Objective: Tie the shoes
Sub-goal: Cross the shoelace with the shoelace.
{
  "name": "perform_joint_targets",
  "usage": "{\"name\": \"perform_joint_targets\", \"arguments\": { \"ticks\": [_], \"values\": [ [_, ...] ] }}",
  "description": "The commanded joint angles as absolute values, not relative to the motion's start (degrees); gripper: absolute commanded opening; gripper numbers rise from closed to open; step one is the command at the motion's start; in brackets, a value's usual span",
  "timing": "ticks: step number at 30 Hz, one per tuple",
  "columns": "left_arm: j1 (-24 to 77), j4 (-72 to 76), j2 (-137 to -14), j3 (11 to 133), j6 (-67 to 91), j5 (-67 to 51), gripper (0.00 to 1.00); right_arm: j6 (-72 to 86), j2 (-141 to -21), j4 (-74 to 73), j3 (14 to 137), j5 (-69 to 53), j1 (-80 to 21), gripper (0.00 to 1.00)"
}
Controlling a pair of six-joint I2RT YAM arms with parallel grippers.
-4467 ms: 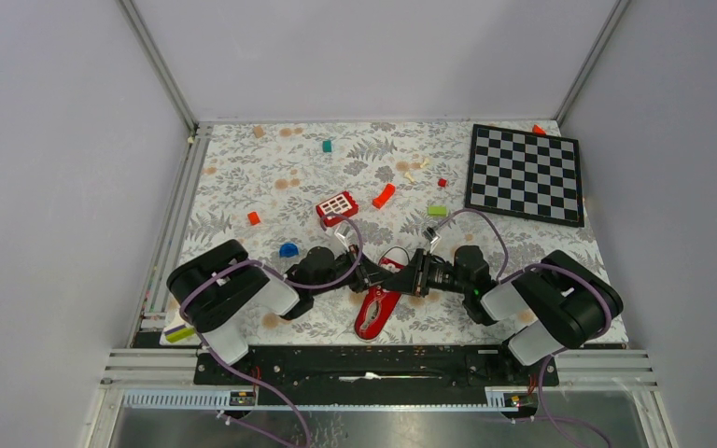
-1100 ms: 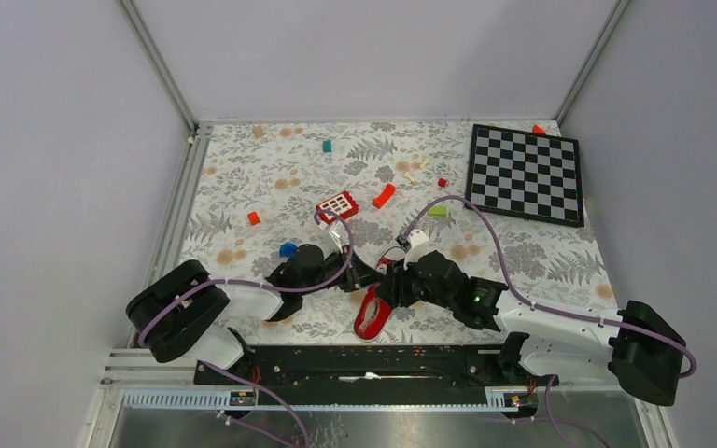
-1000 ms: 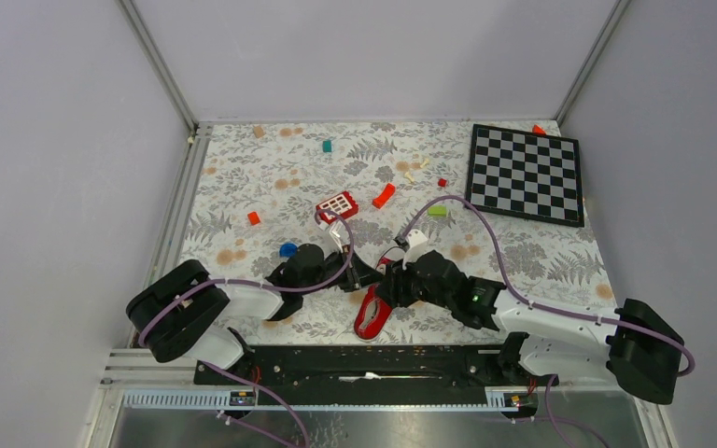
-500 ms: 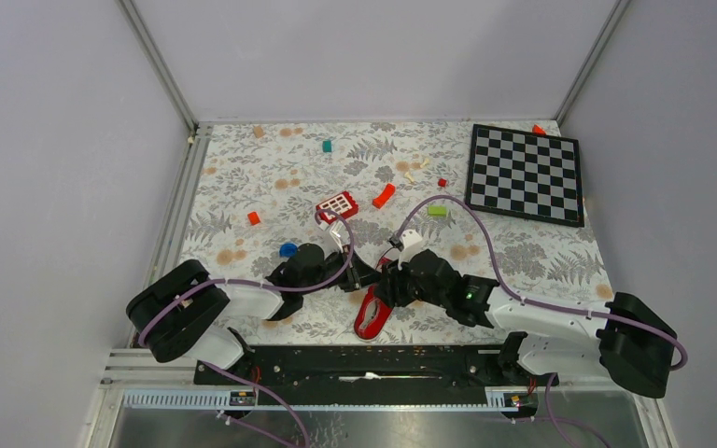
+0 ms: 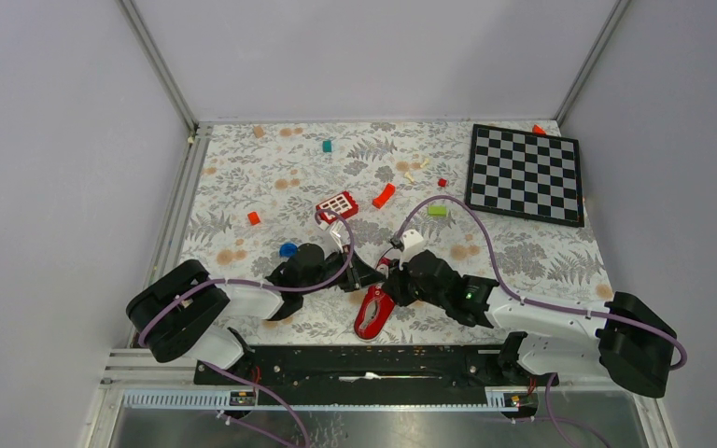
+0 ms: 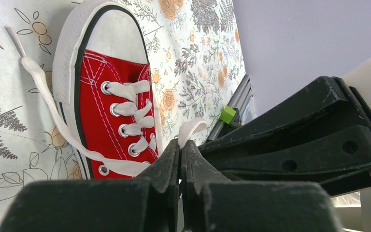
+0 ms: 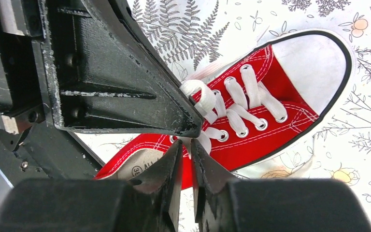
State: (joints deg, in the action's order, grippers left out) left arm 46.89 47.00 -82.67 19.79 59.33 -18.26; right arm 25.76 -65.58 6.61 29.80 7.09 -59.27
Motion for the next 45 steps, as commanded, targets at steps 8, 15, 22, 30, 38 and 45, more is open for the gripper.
{"name": "perform_joint_targets", "arguments": {
  "ticks": [8,15,22,30,38,45],
  "values": [
    [46.49,49.95,-81.76,21.69,58.23,-19.55,0.0,23.58,-66.07,6.13,32.11,9.67,-59.77,0.11],
    [46.45,49.27,-81.8,21.88,57.83,-19.49,0.0,24.57,-63.22,7.3,29.41,11.47,-59.81,0.0],
    [46.41,47.54,-82.11,22.31,56.84,-19.4,0.0,25.79,-60.97,8.72,27.11,11.91,-59.77,0.0],
    [46.32,40.31,-80.78,24.87,54.1,-19.97,0.0,25.83,-60.34,8.46,26.8,11.84,-59.82,0.0],
    [46.32,25.9,-78.09,29.46,48.54,-17.68,0.0,25.88,-59.94,8.92,26.81,10.27,-59.79,0.0],
    [46.32,18.69,-79.71,33.63,45.88,-17.74,0.0,26.19,-60.96,9.14,27.45,9.94,-59.79,0.0]
  ]
}}
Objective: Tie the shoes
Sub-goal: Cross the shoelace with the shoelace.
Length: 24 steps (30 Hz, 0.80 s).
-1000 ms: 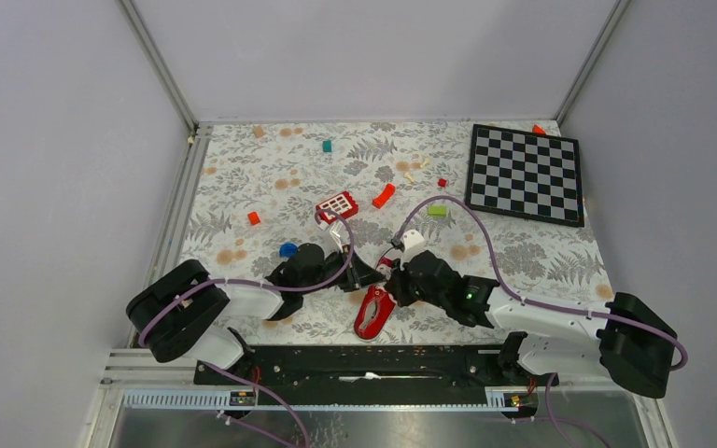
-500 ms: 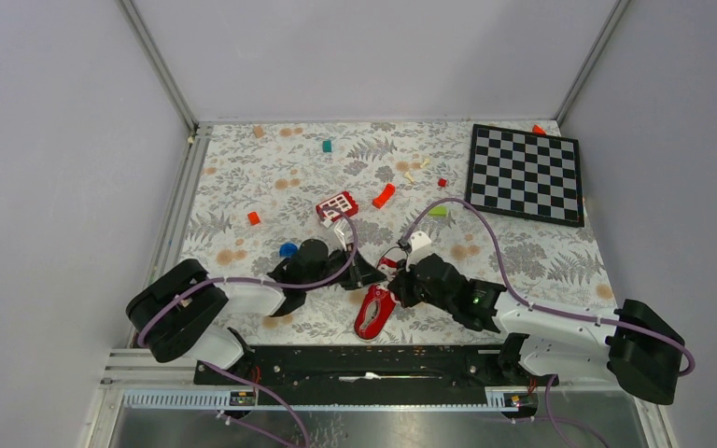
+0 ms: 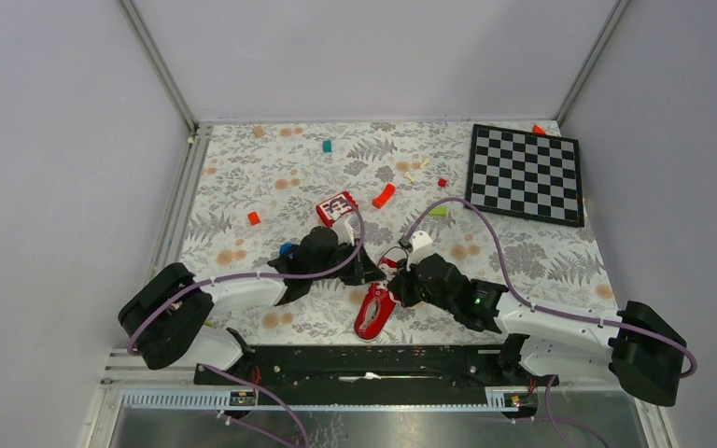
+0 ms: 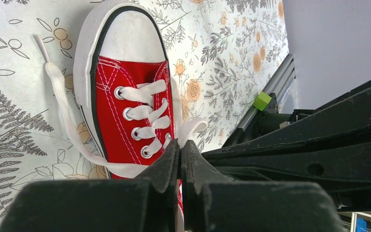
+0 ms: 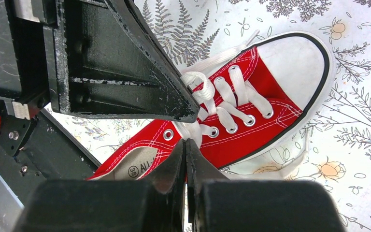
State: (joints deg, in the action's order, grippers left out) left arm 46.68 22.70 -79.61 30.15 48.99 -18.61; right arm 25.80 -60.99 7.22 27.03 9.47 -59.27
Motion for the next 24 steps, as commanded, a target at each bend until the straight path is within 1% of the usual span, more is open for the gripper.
{"name": "perform_joint_targets", "arguments": {
  "ticks": [1,15,20,24],
  "values": [
    [46.32,18.22,-79.84,33.75,45.8,-17.77,0.0,26.24,-60.92,9.22,27.41,10.12,-59.78,0.0],
    [46.31,9.61,-79.32,37.64,42.55,-21.75,0.0,28.36,-62.21,7.13,27.18,15.49,-59.77,0.0],
    [46.32,11.39,-80.06,37.32,43.7,-23.34,0.0,28.44,-62.62,7.98,26.91,13.96,-59.77,0.0],
    [46.32,11.87,-79.78,37.27,44.03,-23.01,0.0,27.58,-60.16,9.49,25.99,11.6,-59.83,0.01]
  ]
}}
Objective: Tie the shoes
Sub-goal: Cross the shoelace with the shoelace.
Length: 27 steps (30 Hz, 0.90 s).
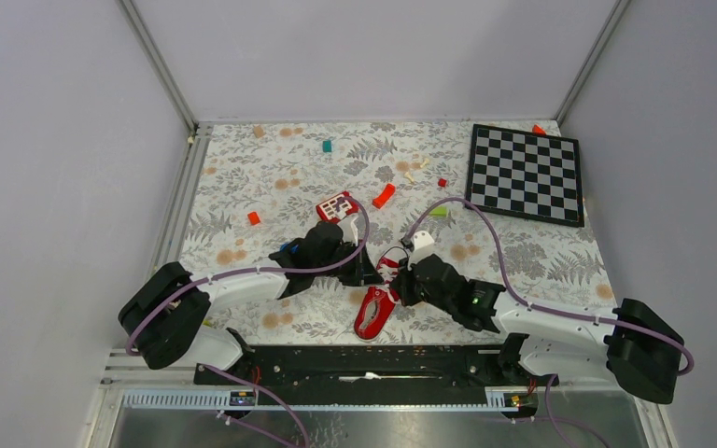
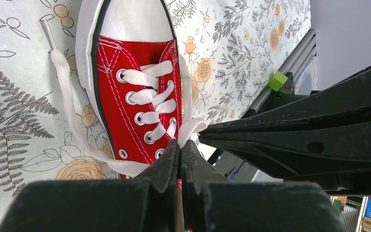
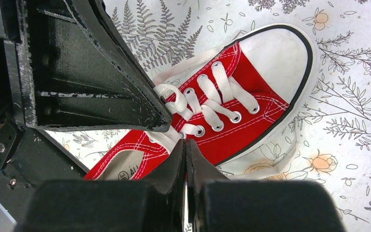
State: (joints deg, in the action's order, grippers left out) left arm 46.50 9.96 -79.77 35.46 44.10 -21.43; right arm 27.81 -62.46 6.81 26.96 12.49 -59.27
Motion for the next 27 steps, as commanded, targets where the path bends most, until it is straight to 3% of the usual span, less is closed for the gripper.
{"name": "perform_joint_targets", "arguments": {
  "ticks": [1,5,7,16,27],
  "values": [
    [46.27,11.7,-79.66,37.32,43.97,-22.9,0.0,27.27,-59.38,10.21,25.21,11.4,-59.89,0.05],
    [46.21,11.35,-79.67,37.34,43.78,-22.59,0.0,23.94,-58.18,10.85,25.27,10.46,-61.42,0.3],
    [46.23,11.42,-79.79,37.32,43.85,-22.59,0.0,21.78,-59.4,10.03,26.73,10.32,-62.76,0.37],
    [46.04,10.97,-79.41,37.71,43.78,-23.02,0.0,15.46,-66.18,5.69,33.52,15.63,-64.9,0.39],
    [45.79,11.34,-79.4,37.7,43.95,-23.38,0.0,13.85,-69.34,4.1,35.82,16.48,-64.87,0.34]
  ]
}}
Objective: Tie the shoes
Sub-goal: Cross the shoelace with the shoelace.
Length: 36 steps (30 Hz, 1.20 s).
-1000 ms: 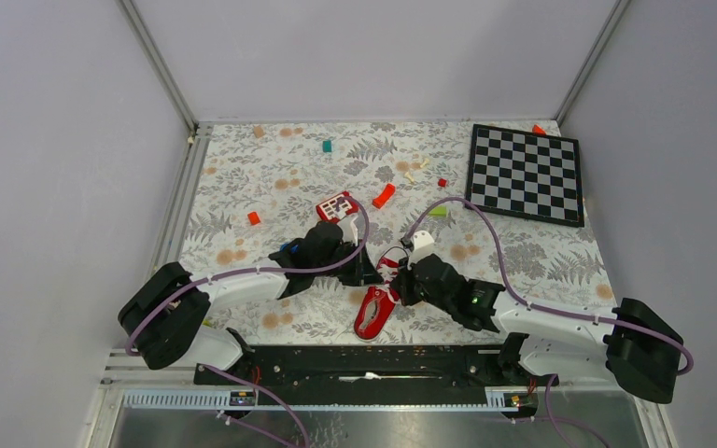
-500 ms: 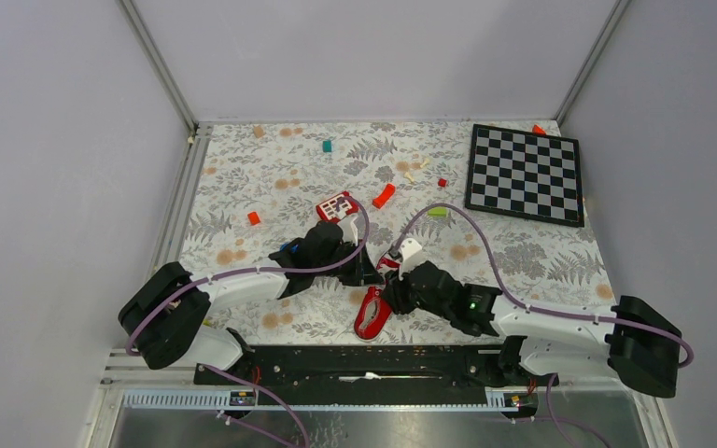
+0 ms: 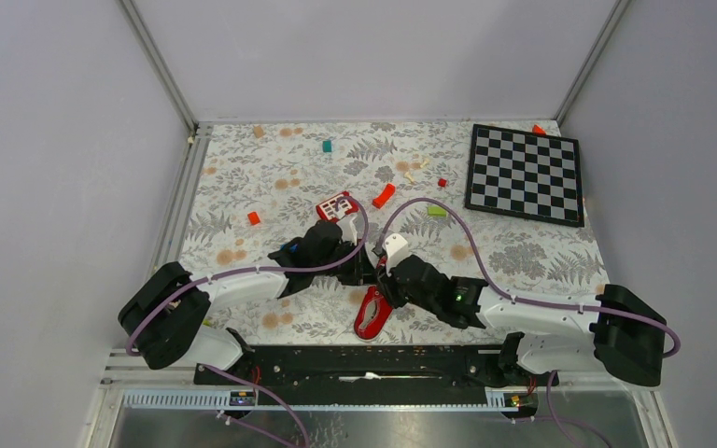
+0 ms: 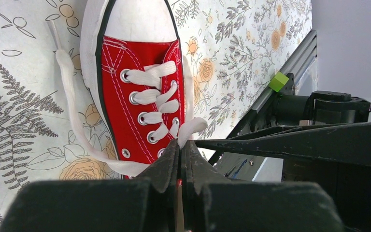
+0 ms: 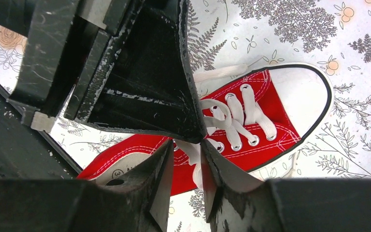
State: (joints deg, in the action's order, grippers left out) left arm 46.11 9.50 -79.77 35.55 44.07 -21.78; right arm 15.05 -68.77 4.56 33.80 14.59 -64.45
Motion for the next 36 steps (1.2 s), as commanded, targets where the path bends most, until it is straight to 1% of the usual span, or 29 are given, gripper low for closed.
{"name": "perform_joint_targets", "arguments": {
  "ticks": [1,4,10,13,14,15,18,19,36],
  "values": [
    [45.78,11.36,-79.37,37.72,43.95,-23.48,0.0,13.82,-69.49,4.05,35.9,16.52,-64.87,0.34],
    [45.75,11.34,-79.37,37.8,43.95,-23.48,0.0,14.14,-69.83,3.71,35.82,16.41,-64.91,0.33],
    [45.7,11.57,-79.26,37.58,44.03,-23.5,0.0,14.59,-69.49,3.87,35.22,16.62,-64.86,0.37],
    [45.7,11.62,-79.12,37.61,44.04,-23.49,0.0,14.66,-69.87,3.71,35.28,16.78,-64.86,0.35],
    [45.64,11.6,-79.1,37.54,44.11,-23.58,0.0,14.74,-69.79,4.24,35.1,16.86,-64.86,0.33],
    [45.62,11.65,-79.06,37.54,44.12,-23.61,0.0,14.95,-69.71,4.48,34.94,17.25,-64.86,0.29],
    [45.62,11.47,-78.93,37.53,44.04,-23.71,0.0,15.53,-69.17,4.61,34.53,19.01,-64.86,0.05],
    [45.62,11.39,-78.93,37.53,43.99,-23.68,0.0,15.73,-68.71,4.96,34.07,19.47,-64.91,0.0],
    [45.44,10.36,-77.33,37.01,41.73,-22.84,0.0,20.13,-64.77,6.2,29.6,19.91,-64.86,0.0]
  ]
}}
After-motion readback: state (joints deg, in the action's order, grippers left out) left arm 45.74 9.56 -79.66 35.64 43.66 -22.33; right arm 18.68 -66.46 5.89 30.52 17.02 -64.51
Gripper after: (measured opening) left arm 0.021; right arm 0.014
